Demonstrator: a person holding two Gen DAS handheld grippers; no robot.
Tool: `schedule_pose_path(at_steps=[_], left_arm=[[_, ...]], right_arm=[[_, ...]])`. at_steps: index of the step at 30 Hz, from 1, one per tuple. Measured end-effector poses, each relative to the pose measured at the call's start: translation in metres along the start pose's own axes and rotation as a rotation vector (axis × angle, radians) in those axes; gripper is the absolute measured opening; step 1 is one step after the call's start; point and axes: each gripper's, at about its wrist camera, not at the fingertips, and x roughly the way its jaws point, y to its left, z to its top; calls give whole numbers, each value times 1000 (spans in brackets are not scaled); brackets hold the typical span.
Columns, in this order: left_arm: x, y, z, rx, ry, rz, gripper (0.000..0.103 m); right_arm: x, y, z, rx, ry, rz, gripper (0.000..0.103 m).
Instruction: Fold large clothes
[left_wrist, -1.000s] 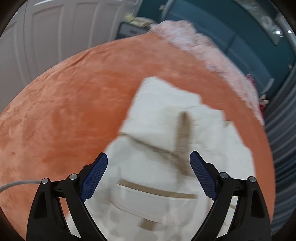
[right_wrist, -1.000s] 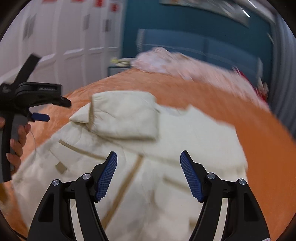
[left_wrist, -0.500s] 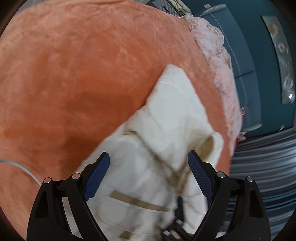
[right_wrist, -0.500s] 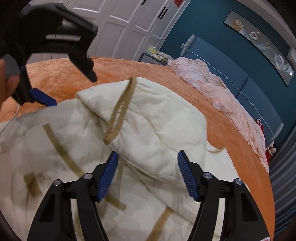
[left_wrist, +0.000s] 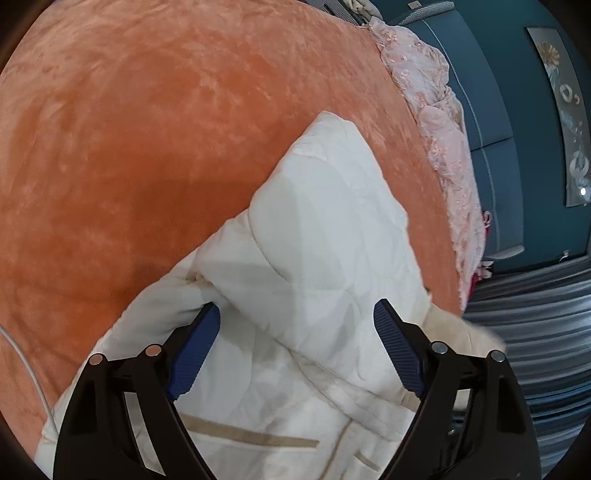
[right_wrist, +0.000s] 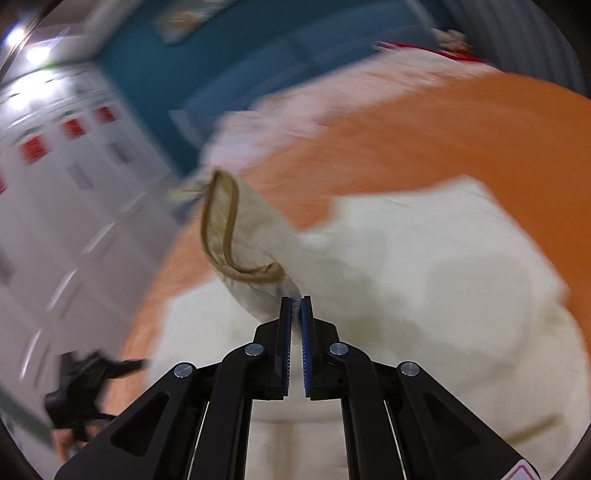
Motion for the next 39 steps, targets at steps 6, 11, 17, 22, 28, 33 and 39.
schedule_pose_path(at_steps=[6,11,17,22,28,33,39], left_arm=[[6,-14,-8,136,-73,173,61],[6,-26,-14,226,-105,257,41],[-6,-19,-3,223,-131,258,10],[-36,-4,0,230,-167,226,9],[-22,9,-12,291,-166,324,9],[-6,-5,-26,422,-223,453,10],[-16,-17,-40,529,-281,551,23]], right_arm=[[3,-35,4,-11,61,-109,18],[12,-43,17,50,44,-131,63],[41,-59,26,163,109,-67,14],[-15,-24,15,66,8,40,9],[8,-27,-28,-75,113,-139,9],[27,-29,-39,-116,145,-184,9],[-13,-16,-46,-154,79,-217,23]])
